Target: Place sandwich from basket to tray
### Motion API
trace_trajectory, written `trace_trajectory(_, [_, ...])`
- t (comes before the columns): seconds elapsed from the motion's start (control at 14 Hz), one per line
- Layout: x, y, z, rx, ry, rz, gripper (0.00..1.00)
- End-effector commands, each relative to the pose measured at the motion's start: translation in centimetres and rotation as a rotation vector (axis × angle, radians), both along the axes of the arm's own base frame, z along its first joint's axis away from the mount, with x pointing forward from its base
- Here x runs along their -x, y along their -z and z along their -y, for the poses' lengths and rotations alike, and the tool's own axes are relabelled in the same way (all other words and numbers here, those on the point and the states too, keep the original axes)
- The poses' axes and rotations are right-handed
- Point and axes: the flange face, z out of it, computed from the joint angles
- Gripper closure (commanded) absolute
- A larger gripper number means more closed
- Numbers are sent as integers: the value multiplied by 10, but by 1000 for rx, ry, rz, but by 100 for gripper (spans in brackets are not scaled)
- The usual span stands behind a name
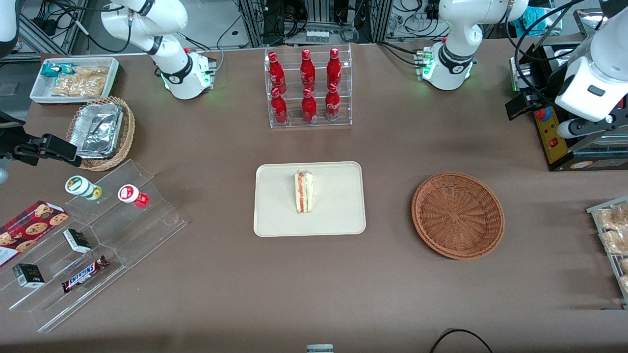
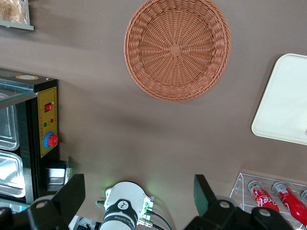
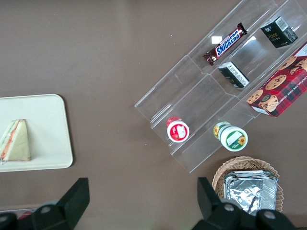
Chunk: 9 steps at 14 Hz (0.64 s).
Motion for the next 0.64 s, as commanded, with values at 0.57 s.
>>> trace_trajectory(0.57, [3,-14,2,1,13,24,0])
